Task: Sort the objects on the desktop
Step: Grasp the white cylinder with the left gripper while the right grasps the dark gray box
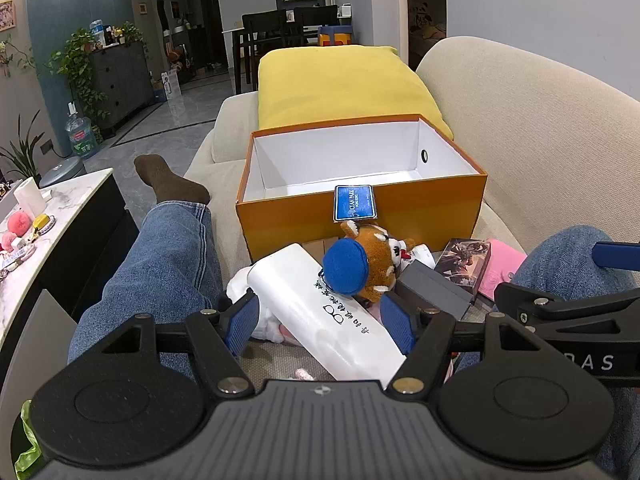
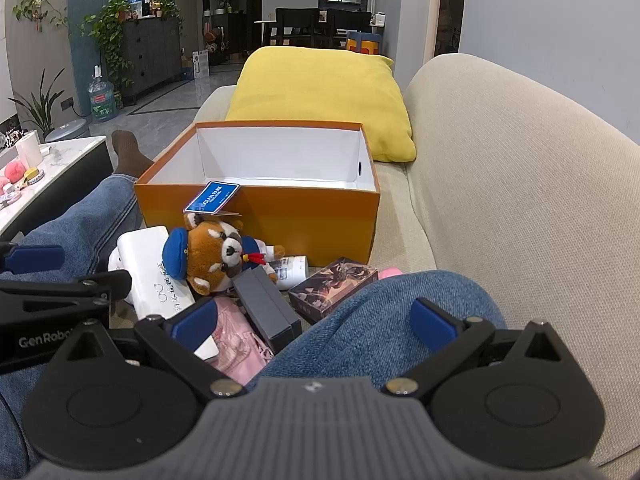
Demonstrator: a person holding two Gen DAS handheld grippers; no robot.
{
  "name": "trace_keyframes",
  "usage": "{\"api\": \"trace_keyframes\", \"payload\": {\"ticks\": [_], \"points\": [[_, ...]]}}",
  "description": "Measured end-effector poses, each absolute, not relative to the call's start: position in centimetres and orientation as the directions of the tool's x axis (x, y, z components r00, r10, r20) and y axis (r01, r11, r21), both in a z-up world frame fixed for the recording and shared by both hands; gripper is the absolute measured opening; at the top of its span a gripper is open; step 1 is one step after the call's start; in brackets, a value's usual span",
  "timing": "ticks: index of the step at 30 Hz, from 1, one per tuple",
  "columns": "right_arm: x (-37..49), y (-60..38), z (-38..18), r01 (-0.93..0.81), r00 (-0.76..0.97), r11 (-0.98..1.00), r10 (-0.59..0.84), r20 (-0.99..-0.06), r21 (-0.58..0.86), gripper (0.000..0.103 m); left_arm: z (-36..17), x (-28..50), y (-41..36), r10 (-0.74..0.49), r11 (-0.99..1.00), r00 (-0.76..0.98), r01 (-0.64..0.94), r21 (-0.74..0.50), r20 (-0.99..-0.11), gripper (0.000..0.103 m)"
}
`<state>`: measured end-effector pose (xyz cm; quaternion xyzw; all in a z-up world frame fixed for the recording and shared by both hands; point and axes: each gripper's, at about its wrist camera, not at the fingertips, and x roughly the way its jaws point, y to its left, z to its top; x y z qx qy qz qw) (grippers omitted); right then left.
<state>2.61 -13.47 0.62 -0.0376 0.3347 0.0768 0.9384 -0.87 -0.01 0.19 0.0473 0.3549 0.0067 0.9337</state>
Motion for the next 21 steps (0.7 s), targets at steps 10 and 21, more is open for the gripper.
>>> {"api": "trace_keyframes", "payload": {"ticks": [10, 21], "points": [[2.8, -13.4, 0.6, -0.173, 0.764, 0.985, 0.117, -0.635, -0.027, 0.102, 0.1, -0.8, 0.0, 0.045, 0.996, 0.746, 0.021, 0.092, -0.664, 0.079], [3.1, -12.7, 0.3, -0.195, 0.774, 0.979, 0.119, -0.622, -0.054, 0.102, -0.1, -0.6, 1.0, 0.038, 0.997, 0.737, 0.018, 0.076, -0.675, 0.079]]}}
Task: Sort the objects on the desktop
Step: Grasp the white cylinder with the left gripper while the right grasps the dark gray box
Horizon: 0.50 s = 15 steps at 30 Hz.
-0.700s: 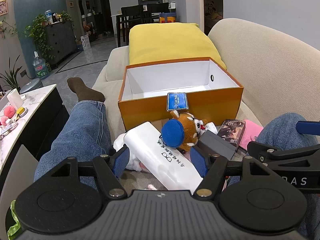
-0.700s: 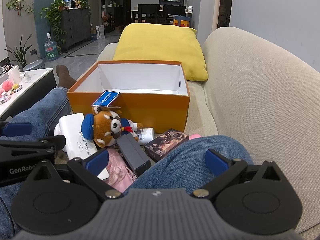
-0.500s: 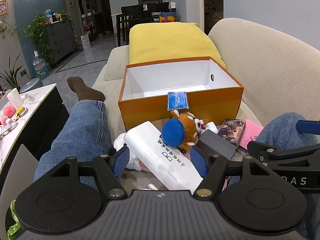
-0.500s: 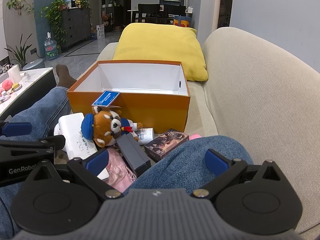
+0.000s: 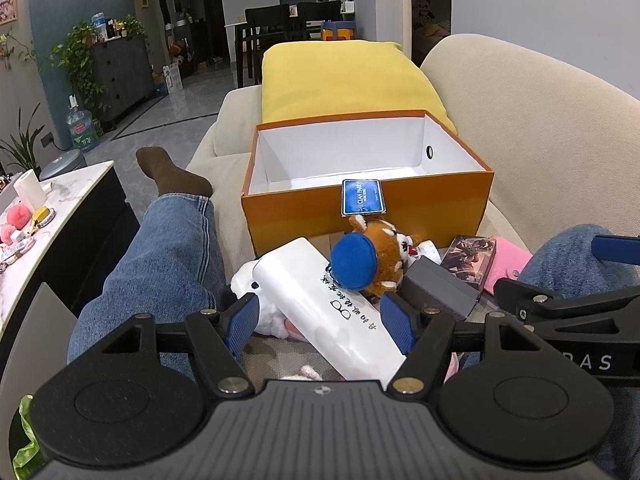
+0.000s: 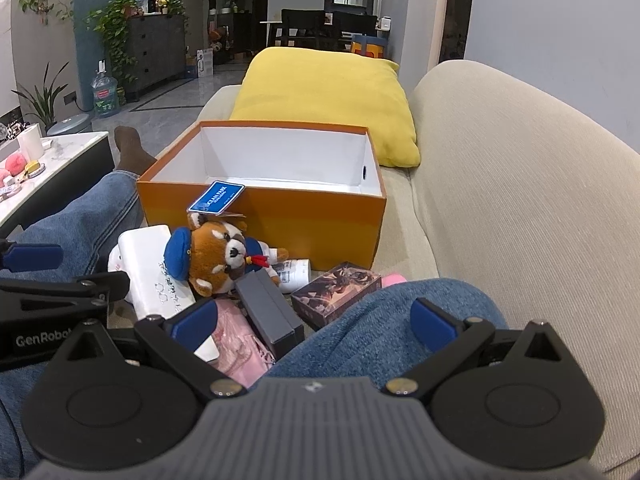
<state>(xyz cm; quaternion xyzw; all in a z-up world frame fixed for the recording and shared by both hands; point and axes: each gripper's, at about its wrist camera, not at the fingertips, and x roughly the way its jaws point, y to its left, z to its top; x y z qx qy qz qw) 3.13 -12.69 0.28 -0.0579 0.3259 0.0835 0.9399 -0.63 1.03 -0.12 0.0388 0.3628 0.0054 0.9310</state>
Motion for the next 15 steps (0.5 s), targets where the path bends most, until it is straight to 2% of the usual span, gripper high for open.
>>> {"api": "trace_keyframes", "payload": {"ticks": [6, 7, 9, 11, 15], "points": [[4.4, -11.8, -0.1, -0.262, 0.747, 0.965, 0.185, -0.639, -0.027, 0.100, -0.4, 0.1, 2.7, 0.005, 0.997, 0.718, 0.051, 0.060, -0.696, 0.076], [4.7, -11.5, -0.2, -0.272, 0.743, 0.962, 0.191, -0.641, -0.029, 0.097, -0.5, 0.3, 3.1, -0.004, 0.997, 0.710, 0.053, 0.048, -0.704, 0.073], [5.7, -10.9, -0.4, -0.300, 0.718, 0.954, 0.226, -0.658, 0.000, 0.084, -0.8, 1.0, 3.9, -0.029, 0.999, 0.687, 0.047, 0.005, -0.726, 0.069], [6.9, -10.3, -0.7, -0.318, 0.679, 0.947, 0.266, -0.684, 0.053, 0.077, -1.3, 1.9, 4.9, -0.050, 0.999, 0.663, 0.028, -0.042, -0.747, 0.066], [8.9, -8.8, -1.4, -0.380, 0.626, 0.922, 0.313, -0.714, 0.071, 0.072, -2.3, 3.7, 6.2, -0.069, 0.996, 0.619, -0.004, -0.091, -0.782, 0.066]]}}
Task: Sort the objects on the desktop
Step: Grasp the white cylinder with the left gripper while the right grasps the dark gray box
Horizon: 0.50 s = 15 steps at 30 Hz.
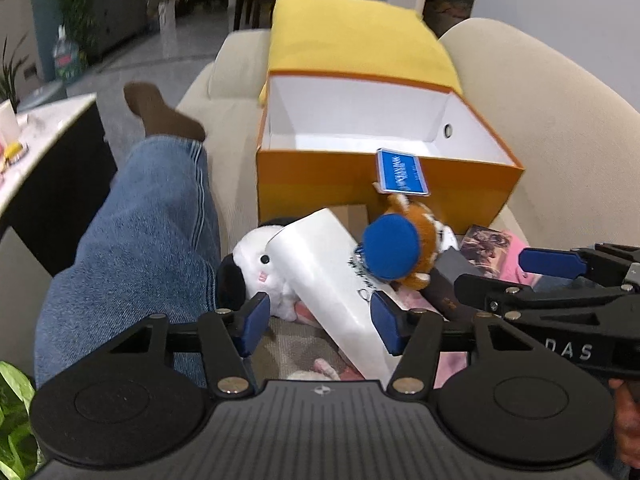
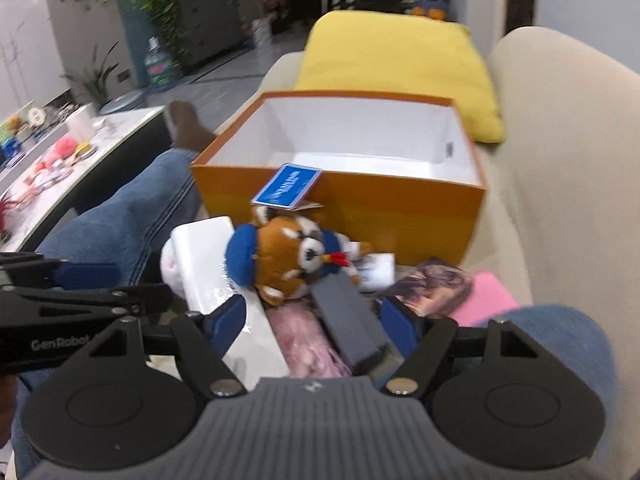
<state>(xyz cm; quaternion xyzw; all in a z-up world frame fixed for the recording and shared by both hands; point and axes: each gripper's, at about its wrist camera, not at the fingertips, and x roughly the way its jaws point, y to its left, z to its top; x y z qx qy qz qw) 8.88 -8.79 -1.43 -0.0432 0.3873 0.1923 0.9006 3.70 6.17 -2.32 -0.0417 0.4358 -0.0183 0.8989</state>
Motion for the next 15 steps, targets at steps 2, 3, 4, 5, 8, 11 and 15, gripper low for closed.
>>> {"api": "trace_keyframes", "payload": {"ticks": [2, 3, 4, 5, 8, 11, 15], "points": [[9.7, -8.0, -1.8, -0.410, 0.604, 0.910, 0.319, -0.731, 0.059, 0.070, -2.8, 4.6, 6.5, -0.081, 0.995, 0.596, -0.005, -0.104, -0.799, 0.061], [10.1, -7.7, -2.1, -0.421, 0.586, 0.905, 0.325, -0.742, 0.064, 0.068, -3.1, 5.0, 6.6, -0.085, 0.994, 0.581, -0.009, -0.111, -0.809, 0.060], [10.6, -7.4, -2.4, -0.427, 0.571, 0.902, 0.326, -0.753, 0.067, 0.066, -3.4, 5.6, 6.7, -0.093, 0.993, 0.564, -0.014, -0.121, -0.820, 0.060], [11.1, -7.3, -2.7, -0.427, 0.561, 0.902, 0.322, -0.763, 0.067, 0.065, -3.8, 6.0, 6.7, -0.105, 0.991, 0.552, -0.016, -0.136, -0.827, 0.060], [12.9, -7.5, -3.8, -0.415, 0.531, 0.909, 0.272, -0.802, 0.033, 0.064, -4.9, 7.2, 6.7, -0.139, 0.984, 0.510, -0.022, -0.174, -0.849, 0.060], [14.8, -7.8, -4.9, -0.433, 0.466, 0.902, 0.236, -0.853, 0.013, 0.064, -5.9, 8.3, 6.6, -0.153, 0.981, 0.479, -0.033, -0.193, -0.864, 0.063], [16.4, -8.1, -6.1, -0.456, 0.394, 0.890, 0.220, -0.893, 0.018, 0.064, -6.7, 9.4, 6.8, -0.191, 0.970, 0.448, -0.051, -0.239, -0.873, 0.070]]}}
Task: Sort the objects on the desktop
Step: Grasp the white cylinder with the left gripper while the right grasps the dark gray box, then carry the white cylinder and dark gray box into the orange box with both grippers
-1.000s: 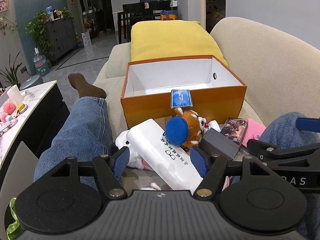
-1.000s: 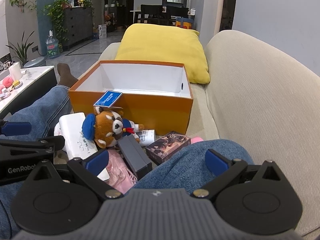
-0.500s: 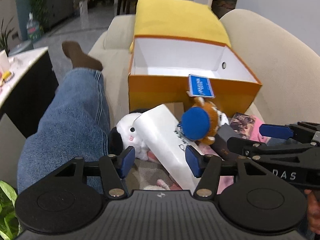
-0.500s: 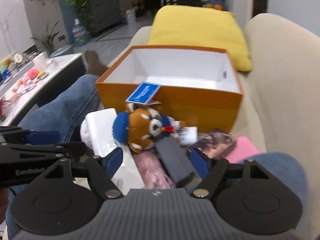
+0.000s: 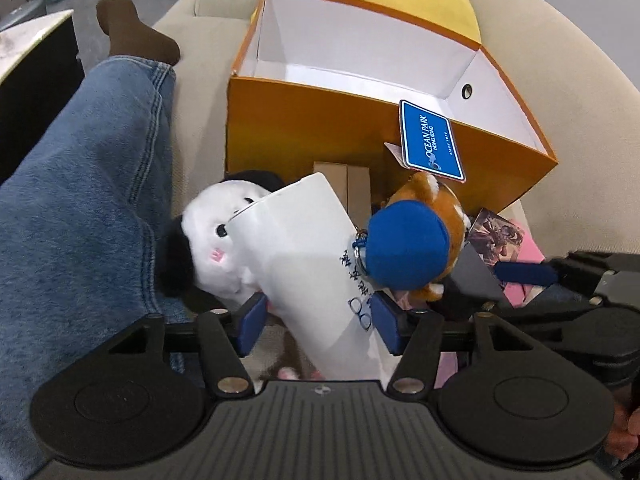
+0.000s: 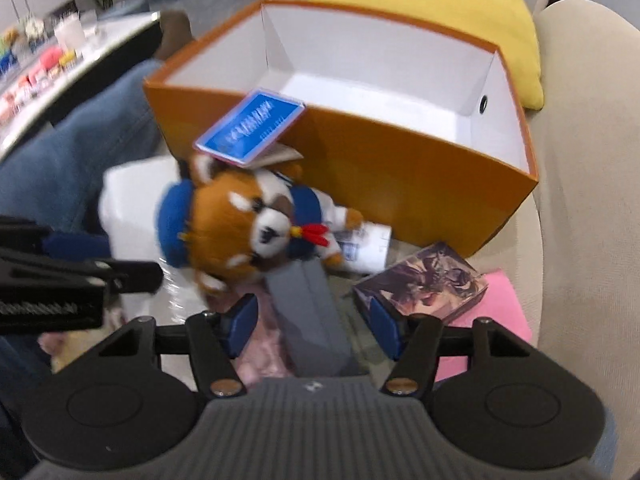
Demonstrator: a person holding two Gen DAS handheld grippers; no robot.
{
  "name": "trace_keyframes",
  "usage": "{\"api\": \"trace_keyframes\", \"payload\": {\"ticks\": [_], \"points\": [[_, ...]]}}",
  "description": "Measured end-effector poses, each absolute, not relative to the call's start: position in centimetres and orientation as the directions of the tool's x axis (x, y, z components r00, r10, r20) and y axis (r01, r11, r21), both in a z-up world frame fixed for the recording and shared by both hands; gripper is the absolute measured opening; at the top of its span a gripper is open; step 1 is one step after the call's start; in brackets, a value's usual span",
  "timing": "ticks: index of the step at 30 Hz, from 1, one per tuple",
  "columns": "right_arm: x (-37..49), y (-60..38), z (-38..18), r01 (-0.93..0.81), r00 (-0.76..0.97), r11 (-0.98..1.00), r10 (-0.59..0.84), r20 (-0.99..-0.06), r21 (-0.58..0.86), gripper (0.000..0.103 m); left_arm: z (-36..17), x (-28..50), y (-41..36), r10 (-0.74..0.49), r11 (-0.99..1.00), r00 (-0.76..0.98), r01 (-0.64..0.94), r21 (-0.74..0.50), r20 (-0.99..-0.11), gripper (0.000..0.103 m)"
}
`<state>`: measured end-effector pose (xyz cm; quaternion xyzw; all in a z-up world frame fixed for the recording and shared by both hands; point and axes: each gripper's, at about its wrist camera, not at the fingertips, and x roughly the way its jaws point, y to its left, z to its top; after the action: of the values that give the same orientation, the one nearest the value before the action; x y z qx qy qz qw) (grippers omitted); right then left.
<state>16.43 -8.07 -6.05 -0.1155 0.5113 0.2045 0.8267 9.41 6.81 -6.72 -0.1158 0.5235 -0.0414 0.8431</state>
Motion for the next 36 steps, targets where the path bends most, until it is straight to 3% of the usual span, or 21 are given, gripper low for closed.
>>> {"api": "trace_keyframes", "payload": {"ticks": [4, 7, 11, 14, 22, 36], "points": [[17.5, -8.1, -7.2, -0.462, 0.314, 0.885, 0.228, -0.922, 0.062, 0.064, -7.5, 10.2, 7.0, -0.226, 0.958, 0.430, -0.066, -0.280, -0.874, 0.074], [18.1, -8.5, -7.8, -0.446, 0.282, 0.890, 0.240, -0.929, 0.094, 0.050, -7.7, 10.5, 6.9, -0.237, 0.953, 0.430, -0.068, -0.294, -0.871, 0.072], [17.9, -8.9, -7.6, -0.442, 0.288, 0.891, 0.251, -0.924, 0.104, 0.048, -6.3, 9.8, 6.7, -0.238, 0.953, 0.480, -0.050, -0.298, -0.845, 0.049], [17.4, -9.0, -7.1, -0.450, 0.304, 0.887, 0.258, -0.917, 0.100, 0.048, -5.4, 9.3, 6.4, -0.247, 0.952, 0.508, -0.030, -0.304, -0.825, 0.042], [16.3, -9.3, -5.8, -0.451, 0.352, 0.889, 0.260, -0.899, 0.080, 0.045, -4.9, 8.9, 5.2, -0.240, 0.953, 0.537, -0.031, -0.302, -0.809, 0.039], [13.8, -10.7, 1.0, -0.500, 0.421, 0.851, 0.403, -0.813, 0.162, 0.036, 3.4, 6.5, 7.2, -0.207, 0.977, 0.592, 0.080, -0.199, -0.779, 0.033]]}}
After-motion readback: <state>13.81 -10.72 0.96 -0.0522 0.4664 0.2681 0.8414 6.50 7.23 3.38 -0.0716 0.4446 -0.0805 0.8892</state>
